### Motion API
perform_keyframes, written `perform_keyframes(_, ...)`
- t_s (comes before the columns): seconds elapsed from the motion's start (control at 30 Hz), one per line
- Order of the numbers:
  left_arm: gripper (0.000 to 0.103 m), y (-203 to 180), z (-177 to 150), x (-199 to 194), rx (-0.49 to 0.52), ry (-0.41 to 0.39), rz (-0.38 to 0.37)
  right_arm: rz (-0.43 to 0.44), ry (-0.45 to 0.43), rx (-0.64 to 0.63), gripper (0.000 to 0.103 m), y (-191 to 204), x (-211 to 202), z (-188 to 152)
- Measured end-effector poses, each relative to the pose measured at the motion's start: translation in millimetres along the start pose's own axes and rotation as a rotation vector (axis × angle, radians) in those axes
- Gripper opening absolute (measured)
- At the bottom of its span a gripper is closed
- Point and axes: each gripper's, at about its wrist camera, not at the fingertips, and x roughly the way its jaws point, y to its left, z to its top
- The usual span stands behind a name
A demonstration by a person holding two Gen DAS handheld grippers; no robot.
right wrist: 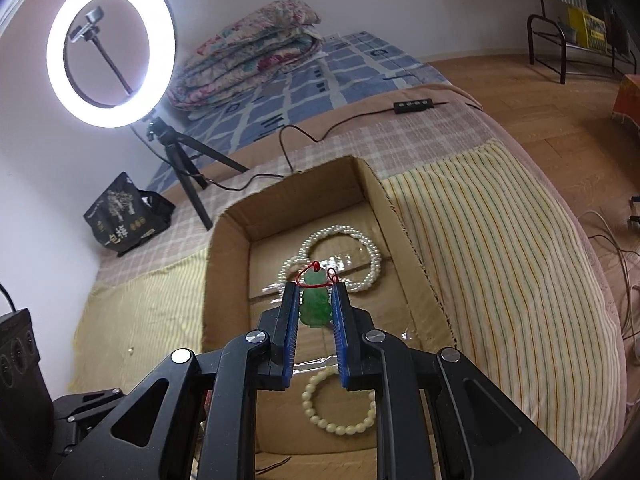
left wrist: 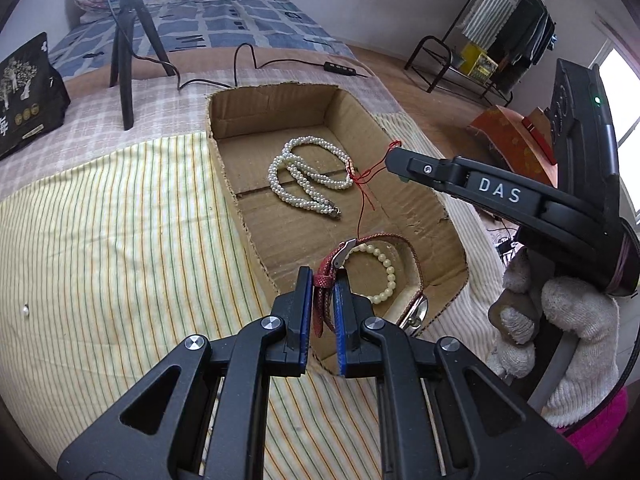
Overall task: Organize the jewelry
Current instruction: 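Open left tool dropping the watch while right tool releases the pendant into the box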
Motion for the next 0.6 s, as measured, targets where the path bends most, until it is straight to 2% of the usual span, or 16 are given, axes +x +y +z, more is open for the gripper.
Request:
perform_keyframes(0.17, 0.008, -1.0, 1.6, 8.0, 0.009, 0.013, -0.004, -0.002, 0.012, -0.006, 0.015, -1.8, 6.9, 1.0)
perform_keyframes(0.3, 0.014, -2.7, 1.0, 11.7, 0.013, 0.02, 0.004, 0.004, 0.022, -0.014, 0.016, -0.5, 9.8, 1.2)
perform_keyframes(0.47, 0.027, -0.3, 1.3, 12.8, 0.006, 0.022, 0.006, -0.022, 0.024, -0.018, 0.043, -0.4, 10.3, 0.3)
perform_keyframes(0.6, 0.027, 1.3, 1.0, 8.1, 0.006, 0.017, 0.006, -0.033, 0.009, -0.016, 0.046, 0.6, 4.8, 1.3)
